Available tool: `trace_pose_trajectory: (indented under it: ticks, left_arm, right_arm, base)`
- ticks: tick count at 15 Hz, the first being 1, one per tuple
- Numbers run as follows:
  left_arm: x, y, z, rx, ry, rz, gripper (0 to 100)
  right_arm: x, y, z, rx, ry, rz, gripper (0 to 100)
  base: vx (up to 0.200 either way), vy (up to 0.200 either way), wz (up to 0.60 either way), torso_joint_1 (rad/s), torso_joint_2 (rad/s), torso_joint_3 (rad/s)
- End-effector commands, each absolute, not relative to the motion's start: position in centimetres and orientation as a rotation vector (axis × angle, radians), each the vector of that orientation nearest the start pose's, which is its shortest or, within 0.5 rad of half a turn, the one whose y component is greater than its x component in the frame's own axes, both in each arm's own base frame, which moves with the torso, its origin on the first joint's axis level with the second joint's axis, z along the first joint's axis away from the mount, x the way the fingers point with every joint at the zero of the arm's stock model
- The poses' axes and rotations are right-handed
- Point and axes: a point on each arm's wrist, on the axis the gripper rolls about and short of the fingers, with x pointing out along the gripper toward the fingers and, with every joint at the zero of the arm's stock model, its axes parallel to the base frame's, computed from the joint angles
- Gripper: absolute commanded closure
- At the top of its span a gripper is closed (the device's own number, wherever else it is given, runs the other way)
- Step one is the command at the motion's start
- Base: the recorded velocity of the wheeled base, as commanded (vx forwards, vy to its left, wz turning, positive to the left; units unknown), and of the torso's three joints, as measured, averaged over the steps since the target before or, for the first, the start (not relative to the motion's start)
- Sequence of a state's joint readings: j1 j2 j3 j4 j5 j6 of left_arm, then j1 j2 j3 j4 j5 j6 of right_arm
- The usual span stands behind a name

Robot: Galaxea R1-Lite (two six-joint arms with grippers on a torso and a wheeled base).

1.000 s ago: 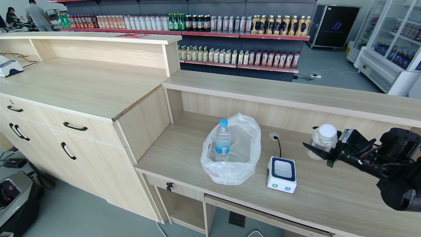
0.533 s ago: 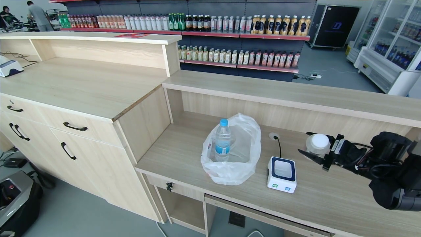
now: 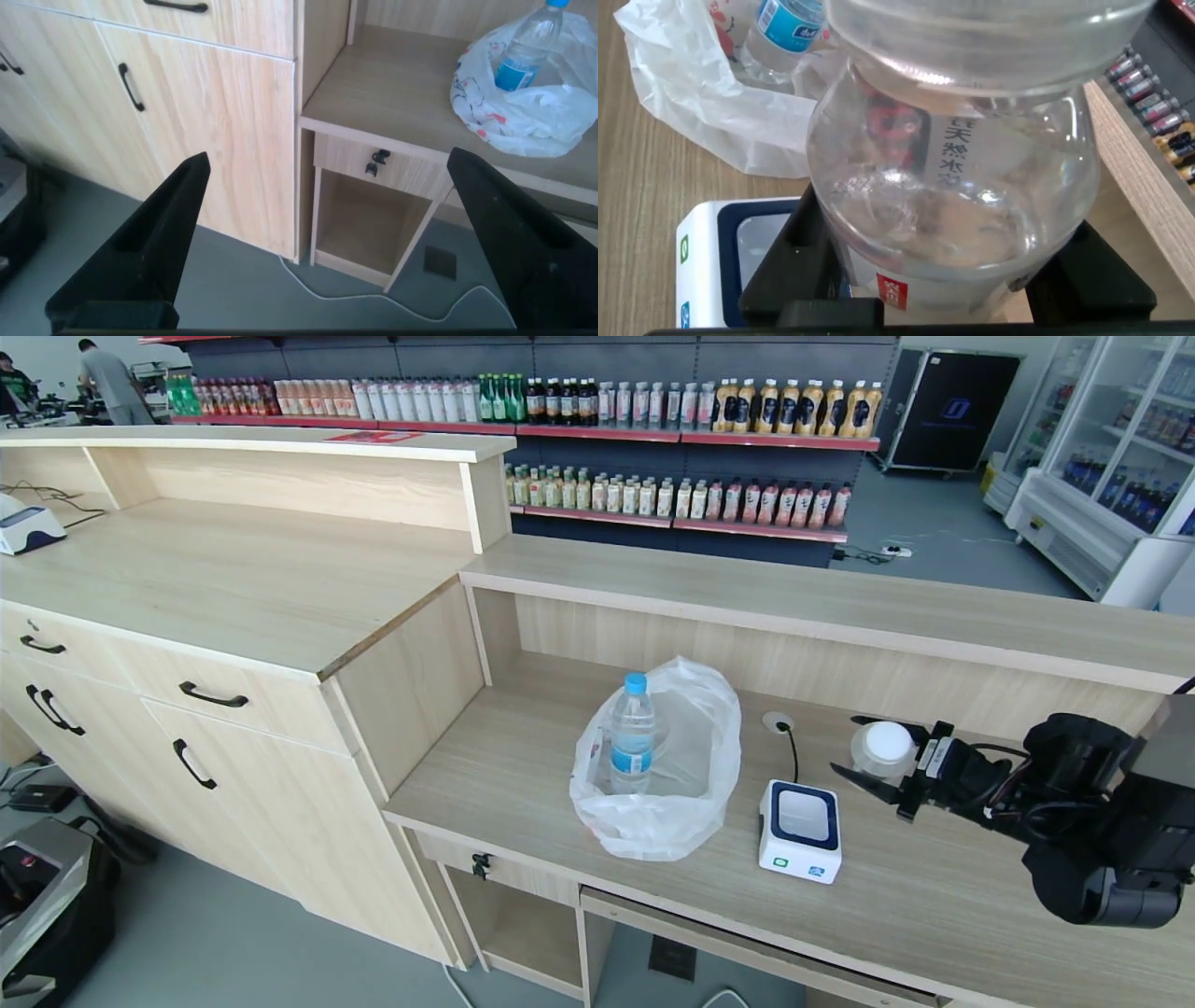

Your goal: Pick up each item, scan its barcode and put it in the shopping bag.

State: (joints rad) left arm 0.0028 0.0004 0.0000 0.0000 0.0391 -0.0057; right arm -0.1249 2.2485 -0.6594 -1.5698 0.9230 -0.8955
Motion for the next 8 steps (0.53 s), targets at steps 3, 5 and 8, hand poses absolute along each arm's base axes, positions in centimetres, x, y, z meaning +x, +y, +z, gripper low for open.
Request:
trace_pose_trajectory:
  ticks: [3, 5, 8]
  left_arm:
    - [-2.3, 0.1, 7.5, -0.006, 0.000, 0.043, 0]
    - [-2.3, 0.1, 7.5, -0.006, 0.000, 0.043, 0]
    - [-2.3, 0.1, 7.5, -0.006, 0.000, 0.043, 0]
  right_arm:
    - [36.8, -1.8, 4.6, -0.838, -0.360, 0.774, 100]
    - [37.0, -1.7, 4.3, -0.835, -0.357, 0.778, 100]
    - [37.2, -1.5, 3.8, -0.832, -0.354, 0.787, 100]
  base:
    - [0.000, 0.000, 0.00, 0.000, 0.00, 0.000]
    - [0.000, 0.000, 0.00, 0.000, 0.00, 0.000]
    - [0.000, 0.000, 0.00, 0.000, 0.00, 0.000]
